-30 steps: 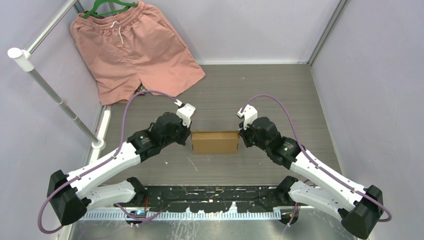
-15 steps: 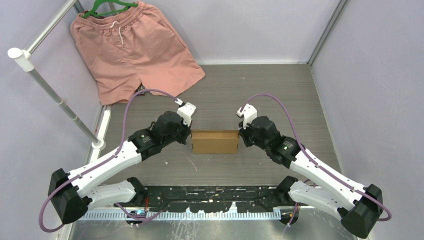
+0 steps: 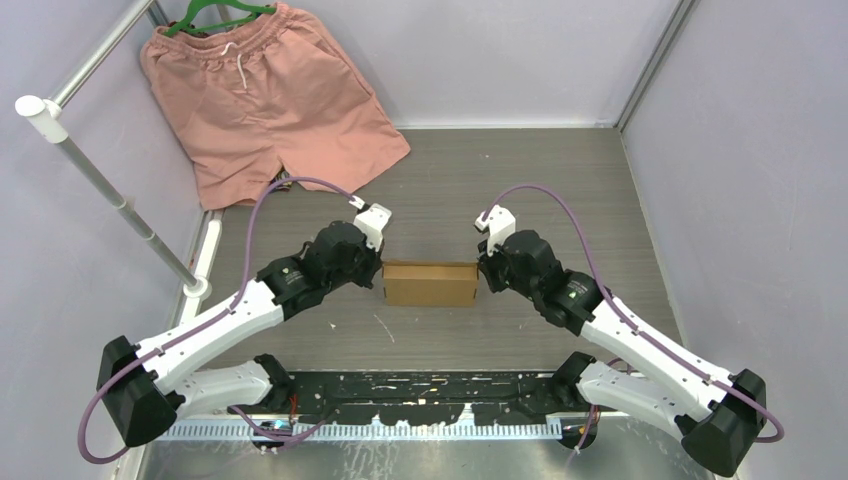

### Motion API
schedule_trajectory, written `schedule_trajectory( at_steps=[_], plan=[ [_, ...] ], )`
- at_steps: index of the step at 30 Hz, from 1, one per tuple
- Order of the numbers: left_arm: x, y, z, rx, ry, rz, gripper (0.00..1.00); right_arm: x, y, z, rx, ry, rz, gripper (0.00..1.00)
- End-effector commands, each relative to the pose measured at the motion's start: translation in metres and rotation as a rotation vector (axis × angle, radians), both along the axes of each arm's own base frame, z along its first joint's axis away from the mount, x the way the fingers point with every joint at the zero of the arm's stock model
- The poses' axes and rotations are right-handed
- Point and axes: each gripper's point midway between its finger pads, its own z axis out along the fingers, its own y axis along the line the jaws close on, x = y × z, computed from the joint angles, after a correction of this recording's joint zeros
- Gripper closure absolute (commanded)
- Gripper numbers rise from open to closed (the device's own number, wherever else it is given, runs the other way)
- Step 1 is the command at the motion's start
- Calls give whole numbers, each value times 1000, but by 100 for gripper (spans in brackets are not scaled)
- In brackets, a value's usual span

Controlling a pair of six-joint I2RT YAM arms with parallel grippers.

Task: Fold the paper box
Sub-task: Close the paper box at the center of the board.

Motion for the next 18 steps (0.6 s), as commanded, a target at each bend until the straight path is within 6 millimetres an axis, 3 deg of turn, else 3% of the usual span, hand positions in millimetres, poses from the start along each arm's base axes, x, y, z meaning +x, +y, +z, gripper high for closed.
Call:
schedule_trajectory(
  at_steps=[1,8,14,18],
  plan=[
    [5,-10,31,-84,-43,4,100,5,11,30,71,-39,4,99],
    [4,-11,29,-88,-31,6,100,7,11,23,53,-13,-14,99],
    [4,-9,27,-82,-31,10,100,7,-1,31,70,-63,-63,88],
    [4,-9,27,-78,-30,11,100,9,-5,33,51,-77,-74,88]
  ],
)
